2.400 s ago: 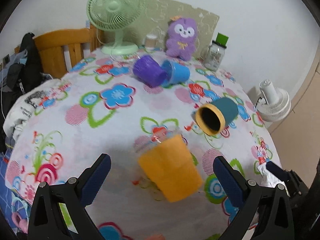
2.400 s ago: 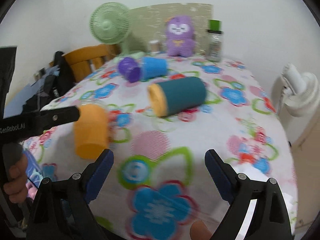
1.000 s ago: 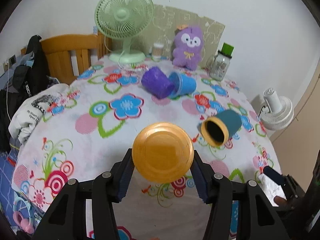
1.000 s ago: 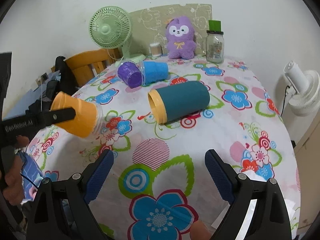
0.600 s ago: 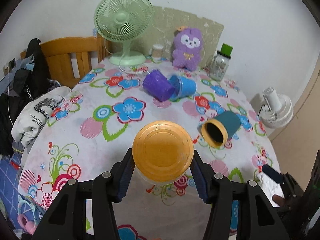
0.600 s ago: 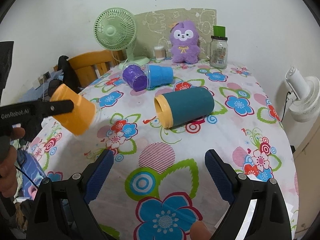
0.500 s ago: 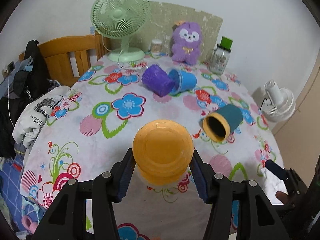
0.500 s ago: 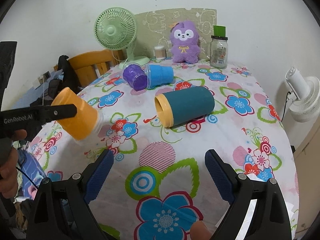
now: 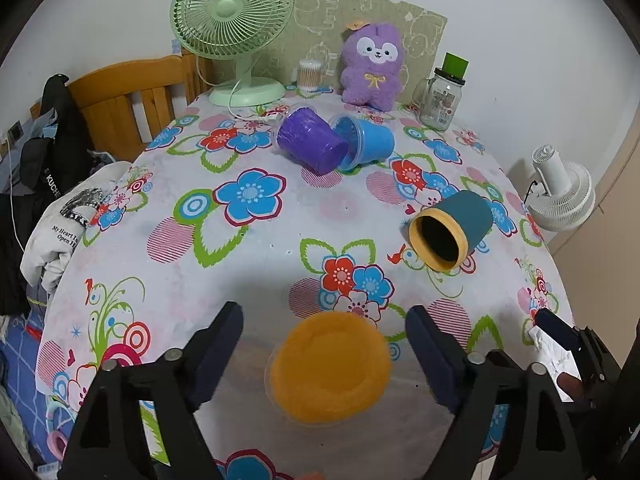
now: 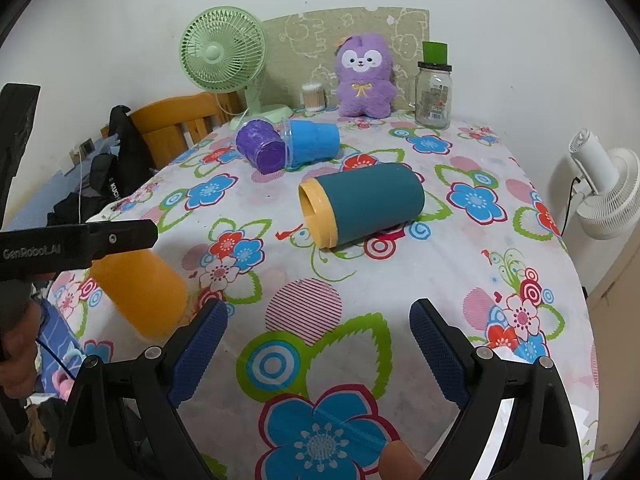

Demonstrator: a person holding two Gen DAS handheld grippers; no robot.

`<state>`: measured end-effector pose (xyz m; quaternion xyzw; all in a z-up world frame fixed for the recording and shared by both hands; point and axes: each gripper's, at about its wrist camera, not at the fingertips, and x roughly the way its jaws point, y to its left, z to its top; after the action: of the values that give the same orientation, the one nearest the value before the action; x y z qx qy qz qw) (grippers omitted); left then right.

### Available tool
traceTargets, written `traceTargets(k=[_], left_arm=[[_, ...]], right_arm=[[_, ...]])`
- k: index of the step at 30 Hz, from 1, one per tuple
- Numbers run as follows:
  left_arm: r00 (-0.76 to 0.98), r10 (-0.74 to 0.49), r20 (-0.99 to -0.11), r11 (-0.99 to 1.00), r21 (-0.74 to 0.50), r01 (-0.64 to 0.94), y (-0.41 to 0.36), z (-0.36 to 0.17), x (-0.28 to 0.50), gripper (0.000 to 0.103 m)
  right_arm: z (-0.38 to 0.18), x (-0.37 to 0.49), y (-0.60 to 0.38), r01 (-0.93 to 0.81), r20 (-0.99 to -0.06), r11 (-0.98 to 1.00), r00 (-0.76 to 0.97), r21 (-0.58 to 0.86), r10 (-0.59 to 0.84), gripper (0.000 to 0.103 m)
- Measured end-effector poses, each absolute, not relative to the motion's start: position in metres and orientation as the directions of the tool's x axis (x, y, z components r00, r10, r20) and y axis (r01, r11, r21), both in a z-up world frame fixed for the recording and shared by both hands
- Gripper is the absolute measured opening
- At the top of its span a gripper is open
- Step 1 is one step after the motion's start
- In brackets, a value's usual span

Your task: Flip cup upside down

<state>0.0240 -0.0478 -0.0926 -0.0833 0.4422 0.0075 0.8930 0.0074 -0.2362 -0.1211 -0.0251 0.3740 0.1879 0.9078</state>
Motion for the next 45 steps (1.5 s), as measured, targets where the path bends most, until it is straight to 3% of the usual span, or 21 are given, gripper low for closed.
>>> traceTargets(k=[20,45], left_arm=[[0.675,-0.033,-0.737,0.977,-0.166,-0.133,-0.024,-0.072,0.012,0.101],[0.762,-0.019,-0.647,0.974,-0.183,-0.132,-0.01,-0.03,-0.01,0.103]], right_arm=[[-0.081,0.014,-0.195,-0.389,-0.657,0.921,0.698,-0.012,0.286,0.094],[-0.026,-0.002,-0.169,-0.366,-0.581,0.926,0.776,-0.098,0.245,0.094]])
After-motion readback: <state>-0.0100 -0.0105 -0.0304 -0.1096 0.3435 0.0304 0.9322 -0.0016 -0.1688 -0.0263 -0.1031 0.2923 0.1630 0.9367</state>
